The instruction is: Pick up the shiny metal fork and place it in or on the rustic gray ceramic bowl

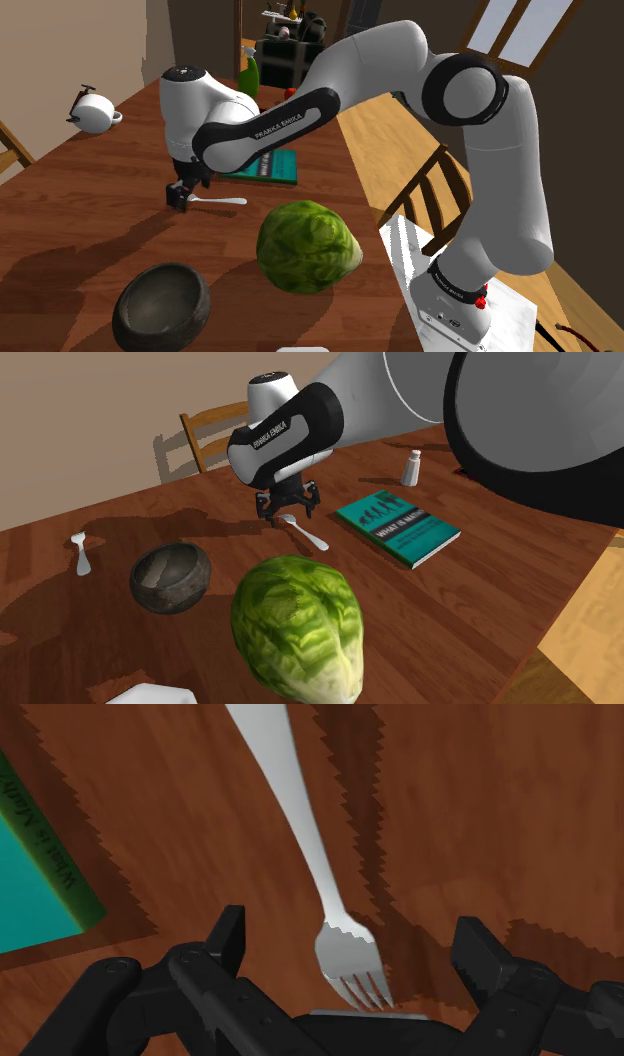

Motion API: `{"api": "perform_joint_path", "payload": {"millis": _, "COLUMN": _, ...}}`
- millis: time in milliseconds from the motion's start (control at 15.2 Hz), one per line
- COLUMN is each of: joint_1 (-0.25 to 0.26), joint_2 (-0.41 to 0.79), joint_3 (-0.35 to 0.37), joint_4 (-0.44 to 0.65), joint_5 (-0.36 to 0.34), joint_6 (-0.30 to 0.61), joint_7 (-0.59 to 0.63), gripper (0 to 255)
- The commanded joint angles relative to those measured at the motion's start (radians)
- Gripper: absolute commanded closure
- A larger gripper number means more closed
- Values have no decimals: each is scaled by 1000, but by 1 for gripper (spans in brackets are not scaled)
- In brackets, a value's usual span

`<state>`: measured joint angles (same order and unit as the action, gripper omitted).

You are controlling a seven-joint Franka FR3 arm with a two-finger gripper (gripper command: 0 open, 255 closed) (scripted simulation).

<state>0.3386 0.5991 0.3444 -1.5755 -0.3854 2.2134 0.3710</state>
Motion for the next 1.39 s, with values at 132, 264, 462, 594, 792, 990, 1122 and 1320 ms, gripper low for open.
{"api": "perform_joint_path", "payload": {"millis": 132, "joint_1": 2, "joint_2": 20, "joint_3": -6, "joint_4": -2, "joint_5": -9, "joint_6": 22, "joint_7": 5, "gripper": 0}}
{"api": "perform_joint_path", "payload": {"millis": 264, "joint_1": 2, "joint_2": 20, "joint_3": -6, "joint_4": -2, "joint_5": -9, "joint_6": 22, "joint_7": 5, "gripper": 0}}
{"api": "perform_joint_path", "payload": {"millis": 462, "joint_1": 2, "joint_2": 20, "joint_3": -6, "joint_4": -2, "joint_5": -9, "joint_6": 22, "joint_7": 5, "gripper": 0}}
{"api": "perform_joint_path", "payload": {"millis": 594, "joint_1": 2, "joint_2": 20, "joint_3": -6, "joint_4": -2, "joint_5": -9, "joint_6": 22, "joint_7": 5, "gripper": 255}}
{"api": "perform_joint_path", "payload": {"millis": 792, "joint_1": 2, "joint_2": 20, "joint_3": -6, "joint_4": -2, "joint_5": -9, "joint_6": 22, "joint_7": 4, "gripper": 255}}
{"api": "perform_joint_path", "payload": {"millis": 990, "joint_1": 2, "joint_2": 21, "joint_3": -6, "joint_4": -1, "joint_5": -9, "joint_6": 22, "joint_7": 4, "gripper": 255}}
{"api": "perform_joint_path", "payload": {"millis": 1122, "joint_1": 2, "joint_2": 21, "joint_3": -6, "joint_4": -1, "joint_5": -9, "joint_6": 21, "joint_7": 4, "gripper": 255}}
{"api": "perform_joint_path", "payload": {"millis": 1320, "joint_1": -1, "joint_2": 7, "joint_3": -2, "joint_4": 4, "joint_5": -2, "joint_6": 4, "joint_7": -2, "gripper": 255}}
